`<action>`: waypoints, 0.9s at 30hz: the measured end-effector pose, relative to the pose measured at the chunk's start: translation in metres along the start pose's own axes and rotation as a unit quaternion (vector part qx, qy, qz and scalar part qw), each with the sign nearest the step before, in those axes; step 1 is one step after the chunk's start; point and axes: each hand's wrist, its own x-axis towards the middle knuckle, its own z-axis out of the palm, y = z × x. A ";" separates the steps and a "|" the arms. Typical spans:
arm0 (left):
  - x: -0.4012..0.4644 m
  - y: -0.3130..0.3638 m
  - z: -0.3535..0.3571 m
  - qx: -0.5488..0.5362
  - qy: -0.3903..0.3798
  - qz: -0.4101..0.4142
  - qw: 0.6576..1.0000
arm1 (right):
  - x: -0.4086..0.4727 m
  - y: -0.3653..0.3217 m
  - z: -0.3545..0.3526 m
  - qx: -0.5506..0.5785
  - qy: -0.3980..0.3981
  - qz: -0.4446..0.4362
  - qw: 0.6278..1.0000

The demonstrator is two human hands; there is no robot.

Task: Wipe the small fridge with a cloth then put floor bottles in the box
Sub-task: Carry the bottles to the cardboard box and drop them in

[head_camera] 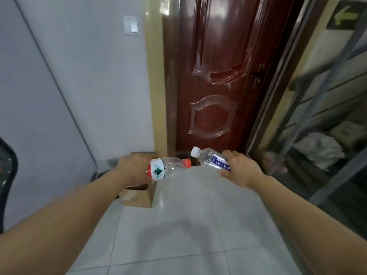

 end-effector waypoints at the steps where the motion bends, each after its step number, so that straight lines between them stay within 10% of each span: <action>1: 0.010 -0.002 0.001 -0.001 -0.004 -0.011 1.000 | 0.016 0.003 0.002 0.003 0.000 -0.013 1.000; 27: 0.296 -0.095 0.025 -0.003 -0.029 -0.245 0.969 | 0.448 -0.004 0.014 -0.020 -0.036 -0.290 0.956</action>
